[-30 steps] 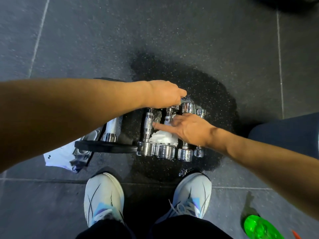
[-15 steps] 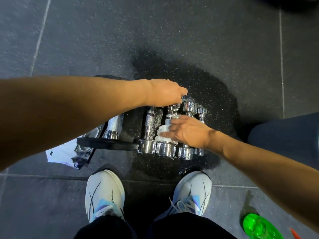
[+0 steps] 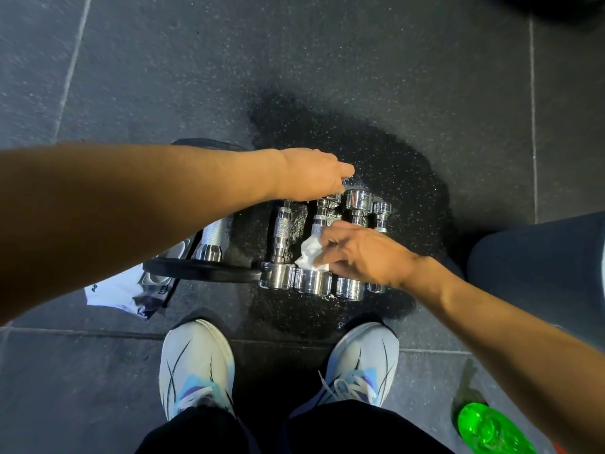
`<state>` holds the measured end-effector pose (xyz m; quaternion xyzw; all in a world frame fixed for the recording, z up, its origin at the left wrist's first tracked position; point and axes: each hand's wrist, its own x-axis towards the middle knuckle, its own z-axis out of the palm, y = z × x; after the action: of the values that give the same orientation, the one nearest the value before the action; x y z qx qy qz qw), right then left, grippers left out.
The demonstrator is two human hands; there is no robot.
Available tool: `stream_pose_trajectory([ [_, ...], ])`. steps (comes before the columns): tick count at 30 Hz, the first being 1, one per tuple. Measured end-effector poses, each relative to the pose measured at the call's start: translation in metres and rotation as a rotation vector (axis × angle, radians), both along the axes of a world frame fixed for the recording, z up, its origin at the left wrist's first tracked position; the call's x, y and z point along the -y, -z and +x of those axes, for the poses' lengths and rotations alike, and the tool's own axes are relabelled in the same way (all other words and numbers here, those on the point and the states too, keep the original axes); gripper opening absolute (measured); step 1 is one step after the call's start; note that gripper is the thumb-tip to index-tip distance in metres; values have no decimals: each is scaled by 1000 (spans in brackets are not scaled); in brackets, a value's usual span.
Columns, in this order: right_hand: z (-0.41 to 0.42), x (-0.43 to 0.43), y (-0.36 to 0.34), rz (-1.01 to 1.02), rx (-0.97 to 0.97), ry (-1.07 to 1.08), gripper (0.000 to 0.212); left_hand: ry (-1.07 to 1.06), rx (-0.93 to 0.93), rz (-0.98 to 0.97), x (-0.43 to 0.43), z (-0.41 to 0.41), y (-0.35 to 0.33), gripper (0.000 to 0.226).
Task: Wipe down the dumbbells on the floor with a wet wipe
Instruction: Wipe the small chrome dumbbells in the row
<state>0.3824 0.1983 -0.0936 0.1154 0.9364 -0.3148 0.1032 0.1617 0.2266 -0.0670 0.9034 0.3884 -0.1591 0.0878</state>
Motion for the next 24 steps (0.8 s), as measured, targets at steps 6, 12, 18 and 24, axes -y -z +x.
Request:
stream_pose_trajectory([
  [6,7,-4,-5,-25,135,85,28,-6,11,0,1,-1,-1,36],
  [12,-15,12,-1,-43,84,49,29,-15,15,3,2,-1,0,34],
  [18,-2,-19,-9,-28,288,126,20,-37,34,-8,4,-7,2,37],
  [24,-14,-2,0,210,19,341,17,-43,29,-11,3,-4,2,38],
])
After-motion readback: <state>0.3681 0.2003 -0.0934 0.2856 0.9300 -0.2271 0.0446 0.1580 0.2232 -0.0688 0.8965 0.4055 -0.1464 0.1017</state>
